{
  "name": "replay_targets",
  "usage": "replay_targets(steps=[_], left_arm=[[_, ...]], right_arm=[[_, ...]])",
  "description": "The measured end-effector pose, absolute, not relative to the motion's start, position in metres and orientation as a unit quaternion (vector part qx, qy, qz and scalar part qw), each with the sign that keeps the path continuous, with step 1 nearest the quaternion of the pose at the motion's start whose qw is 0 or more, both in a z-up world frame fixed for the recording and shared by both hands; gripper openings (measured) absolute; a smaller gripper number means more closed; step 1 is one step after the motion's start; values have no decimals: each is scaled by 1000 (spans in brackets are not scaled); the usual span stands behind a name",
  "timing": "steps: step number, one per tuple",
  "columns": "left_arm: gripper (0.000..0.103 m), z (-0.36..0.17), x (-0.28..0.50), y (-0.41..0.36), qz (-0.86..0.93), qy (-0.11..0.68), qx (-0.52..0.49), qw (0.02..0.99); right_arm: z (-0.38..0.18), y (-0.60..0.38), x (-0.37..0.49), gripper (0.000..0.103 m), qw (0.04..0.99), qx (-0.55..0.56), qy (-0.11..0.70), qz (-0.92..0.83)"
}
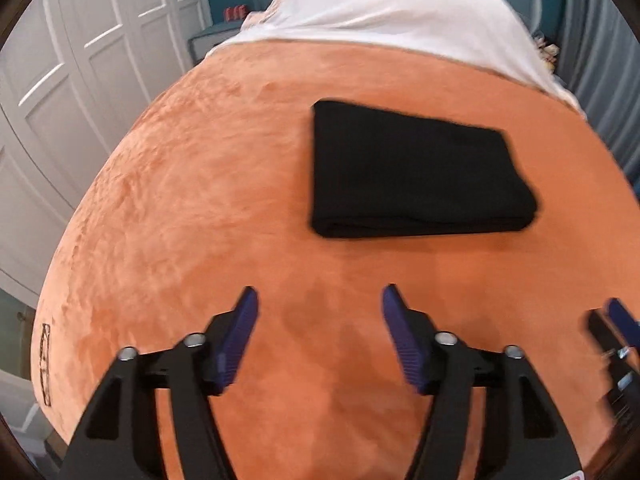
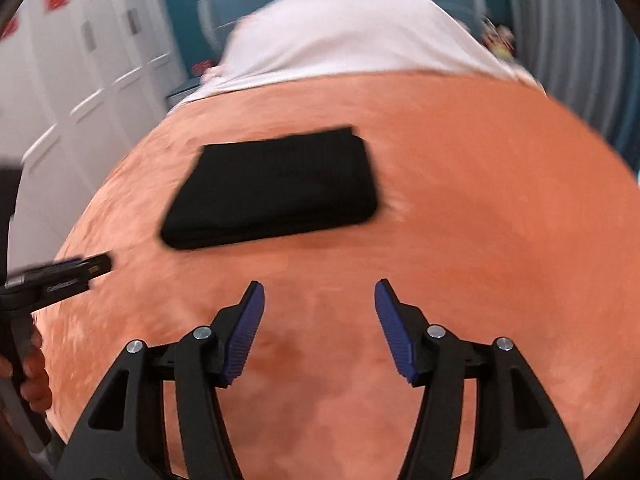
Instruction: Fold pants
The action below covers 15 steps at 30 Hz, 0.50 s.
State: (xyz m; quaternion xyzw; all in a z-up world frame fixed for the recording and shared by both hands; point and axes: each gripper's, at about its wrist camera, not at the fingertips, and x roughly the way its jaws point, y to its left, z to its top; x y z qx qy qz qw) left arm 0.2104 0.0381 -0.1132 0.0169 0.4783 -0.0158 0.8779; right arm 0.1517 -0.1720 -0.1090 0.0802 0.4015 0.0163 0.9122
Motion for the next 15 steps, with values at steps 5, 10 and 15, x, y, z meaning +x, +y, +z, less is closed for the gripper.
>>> replay_targets(steps=[5,10,15], left_arm=[[70,-98,173,26,-10,465,46,884],[72,-121,149,25,-6,489,66,870],[72,-124,123,23,-11,500,78,863]], right_arm=[[-92,-151,132,69,917,79,391,20],[-117,-157,103,76,901,96,424,3],[-129,-166,71,76,884,114,454,-6]])
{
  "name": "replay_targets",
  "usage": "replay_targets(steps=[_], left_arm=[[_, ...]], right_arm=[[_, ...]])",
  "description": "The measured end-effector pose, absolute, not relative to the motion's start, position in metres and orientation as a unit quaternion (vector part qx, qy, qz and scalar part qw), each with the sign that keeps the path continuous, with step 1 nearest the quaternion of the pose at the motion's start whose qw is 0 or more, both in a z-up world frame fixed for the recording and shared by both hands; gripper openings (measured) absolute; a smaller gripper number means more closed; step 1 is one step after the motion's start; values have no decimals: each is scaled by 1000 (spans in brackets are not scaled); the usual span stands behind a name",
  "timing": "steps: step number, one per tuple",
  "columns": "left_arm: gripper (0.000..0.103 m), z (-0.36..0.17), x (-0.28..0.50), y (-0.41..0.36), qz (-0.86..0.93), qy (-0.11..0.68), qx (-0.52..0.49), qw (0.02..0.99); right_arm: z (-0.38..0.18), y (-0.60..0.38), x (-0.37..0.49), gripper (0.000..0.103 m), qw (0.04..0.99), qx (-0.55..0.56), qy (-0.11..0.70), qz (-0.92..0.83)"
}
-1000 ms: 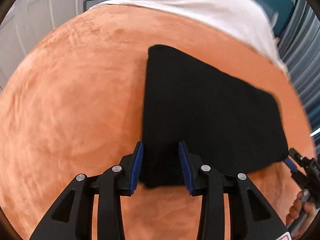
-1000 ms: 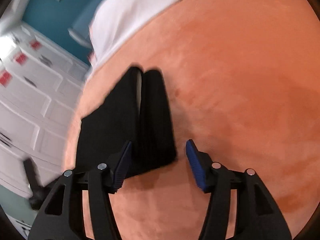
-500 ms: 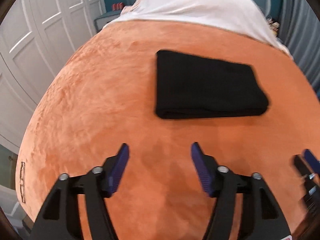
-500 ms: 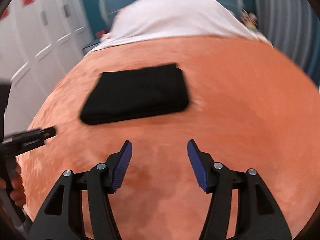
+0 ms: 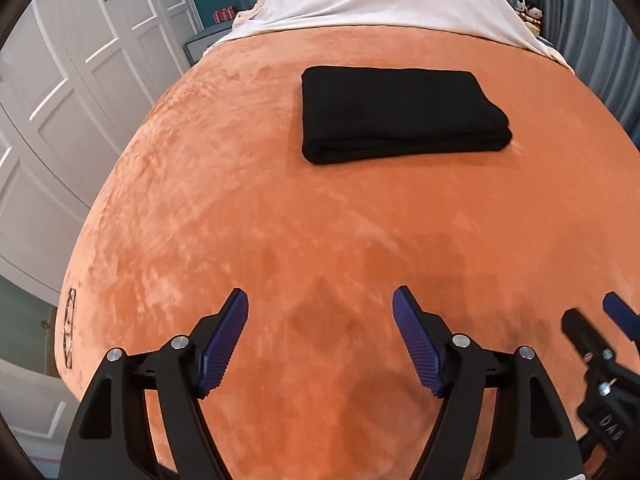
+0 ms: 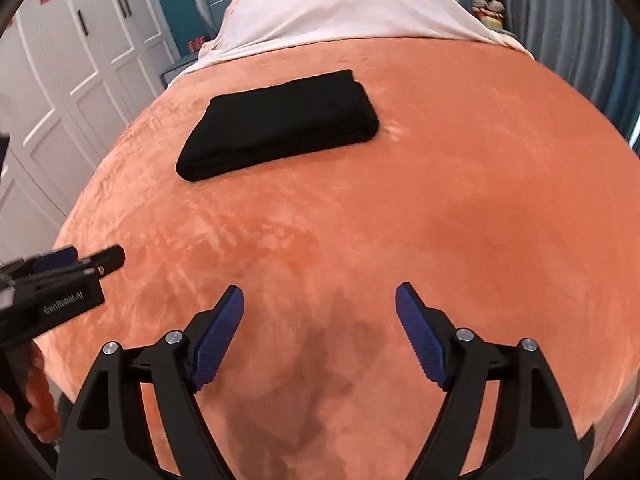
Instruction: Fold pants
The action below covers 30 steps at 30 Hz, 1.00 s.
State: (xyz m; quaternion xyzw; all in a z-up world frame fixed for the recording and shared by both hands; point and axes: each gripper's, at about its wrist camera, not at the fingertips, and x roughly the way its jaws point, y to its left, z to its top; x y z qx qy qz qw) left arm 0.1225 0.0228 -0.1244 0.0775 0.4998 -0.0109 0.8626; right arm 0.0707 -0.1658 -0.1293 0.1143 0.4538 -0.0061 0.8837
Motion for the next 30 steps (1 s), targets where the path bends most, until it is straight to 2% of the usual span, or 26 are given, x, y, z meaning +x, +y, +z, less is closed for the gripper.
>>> replay_targets(steps=[11,21,26,30], left_arm=[[72,-50,87,22,-13,431,65,900],[72,-29,64,28,-9,406,67,911],[78,-21,56,27,-9,395,70,916],[78,-20,53,29,-8,394,69,917]], right_arm=[[-29,-161,52,79,929,98,355,-30],[-9,-149,35,79,937,100,334,-25],[-2,-145,29,79,939,99,328,-22],[0,-142,25,83,940,99,326,-19]])
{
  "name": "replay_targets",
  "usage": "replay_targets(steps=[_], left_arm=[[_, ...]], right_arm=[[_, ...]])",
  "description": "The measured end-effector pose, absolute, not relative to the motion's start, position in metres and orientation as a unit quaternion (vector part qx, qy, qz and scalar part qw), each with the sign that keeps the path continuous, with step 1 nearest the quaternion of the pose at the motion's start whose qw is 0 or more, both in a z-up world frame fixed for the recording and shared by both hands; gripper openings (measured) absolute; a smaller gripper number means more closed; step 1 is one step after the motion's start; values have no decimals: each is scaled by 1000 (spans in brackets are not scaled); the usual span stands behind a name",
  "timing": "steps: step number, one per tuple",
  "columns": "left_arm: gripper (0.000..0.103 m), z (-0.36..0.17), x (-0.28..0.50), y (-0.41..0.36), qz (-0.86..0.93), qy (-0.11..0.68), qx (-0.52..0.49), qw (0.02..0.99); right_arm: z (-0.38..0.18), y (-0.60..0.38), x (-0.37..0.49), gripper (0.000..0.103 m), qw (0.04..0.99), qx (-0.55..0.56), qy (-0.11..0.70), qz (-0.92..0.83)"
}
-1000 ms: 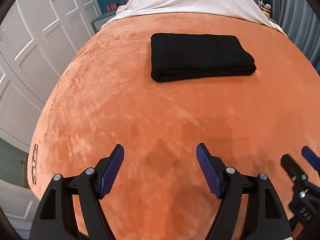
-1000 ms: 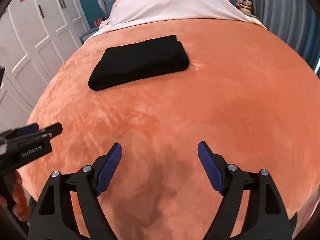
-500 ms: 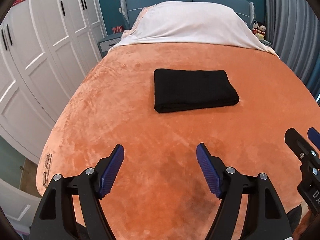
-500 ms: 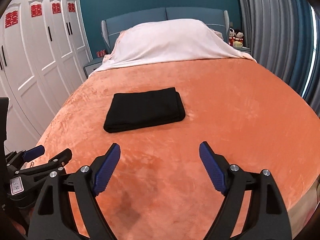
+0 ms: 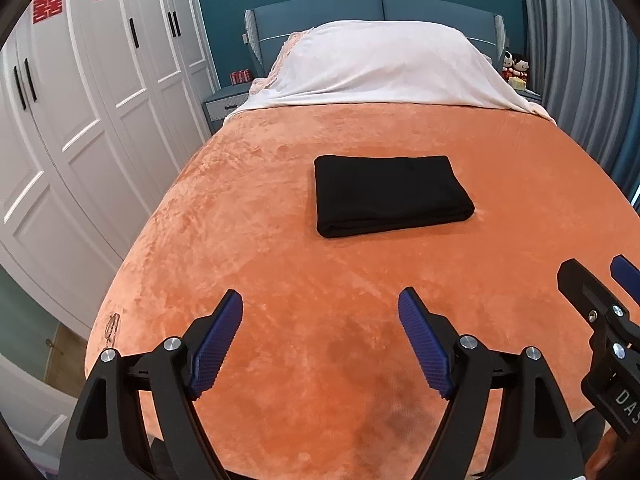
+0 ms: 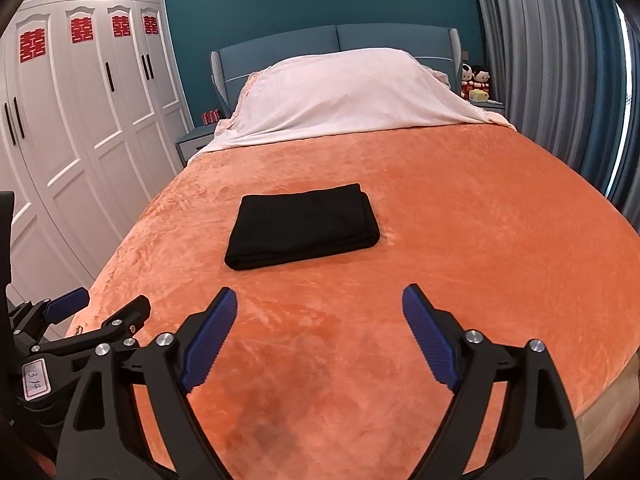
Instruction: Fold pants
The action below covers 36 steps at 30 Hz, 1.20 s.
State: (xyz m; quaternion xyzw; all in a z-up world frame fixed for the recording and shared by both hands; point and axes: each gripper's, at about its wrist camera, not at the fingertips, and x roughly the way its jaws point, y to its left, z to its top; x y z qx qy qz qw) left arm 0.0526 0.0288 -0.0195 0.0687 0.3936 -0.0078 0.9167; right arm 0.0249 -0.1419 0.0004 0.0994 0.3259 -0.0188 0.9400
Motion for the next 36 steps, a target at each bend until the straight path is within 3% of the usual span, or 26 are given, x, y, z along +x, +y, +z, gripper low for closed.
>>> replay_targets(steps=[9,15,36], left_arm=[[79,-16,48,32,-2,391,68,918],[86,-15,41,32,-8,386,67,920],[85,-16,27,31,-24,379,65,923]], right_arm=[[5,-137,17,83,942,98,321,-16],[6,-136,15,83,943,96,319,-15],[5,-133,2,83,943,99,317,-16]])
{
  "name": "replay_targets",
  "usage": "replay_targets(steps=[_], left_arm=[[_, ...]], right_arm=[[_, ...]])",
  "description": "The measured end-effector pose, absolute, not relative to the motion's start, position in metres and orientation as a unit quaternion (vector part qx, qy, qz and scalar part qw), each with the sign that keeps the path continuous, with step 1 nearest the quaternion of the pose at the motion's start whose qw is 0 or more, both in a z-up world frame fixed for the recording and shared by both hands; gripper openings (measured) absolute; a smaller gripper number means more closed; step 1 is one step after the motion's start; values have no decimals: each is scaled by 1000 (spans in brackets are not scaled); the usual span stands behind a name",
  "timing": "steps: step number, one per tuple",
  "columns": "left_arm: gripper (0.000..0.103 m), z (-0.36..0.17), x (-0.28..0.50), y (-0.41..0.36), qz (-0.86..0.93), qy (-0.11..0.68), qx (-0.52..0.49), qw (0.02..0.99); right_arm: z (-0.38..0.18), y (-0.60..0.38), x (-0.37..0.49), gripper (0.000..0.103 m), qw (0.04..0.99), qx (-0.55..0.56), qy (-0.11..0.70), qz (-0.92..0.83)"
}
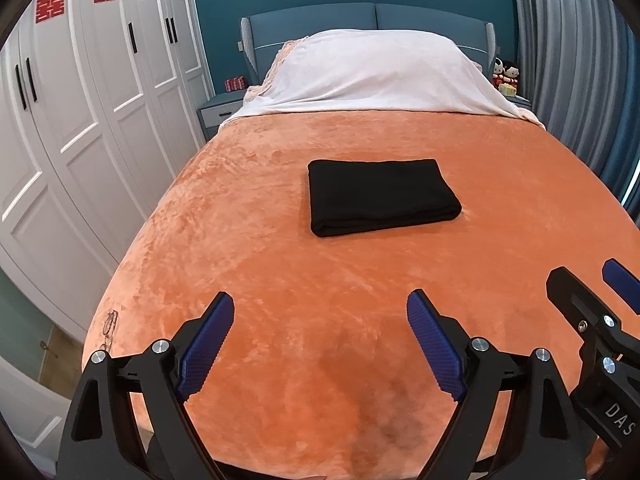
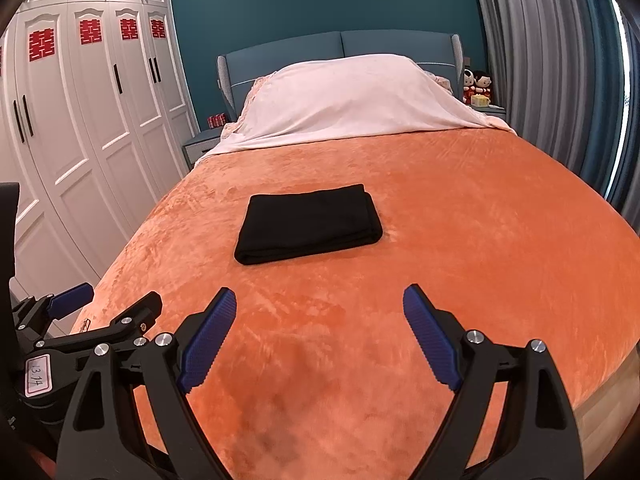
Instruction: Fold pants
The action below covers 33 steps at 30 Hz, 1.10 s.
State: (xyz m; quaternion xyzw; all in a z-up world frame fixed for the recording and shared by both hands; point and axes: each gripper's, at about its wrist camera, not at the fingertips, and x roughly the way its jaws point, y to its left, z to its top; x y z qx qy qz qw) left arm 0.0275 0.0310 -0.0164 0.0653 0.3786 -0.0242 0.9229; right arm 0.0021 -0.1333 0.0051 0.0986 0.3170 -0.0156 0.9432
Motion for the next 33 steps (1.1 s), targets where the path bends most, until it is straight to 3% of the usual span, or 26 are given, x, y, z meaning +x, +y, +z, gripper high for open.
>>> replay_targets(steps=[33], left_arm=[[85,-25,22,25,-25,381,79,921]], right_arm=[[-4,-133,-10,84,939,108,325,-27]])
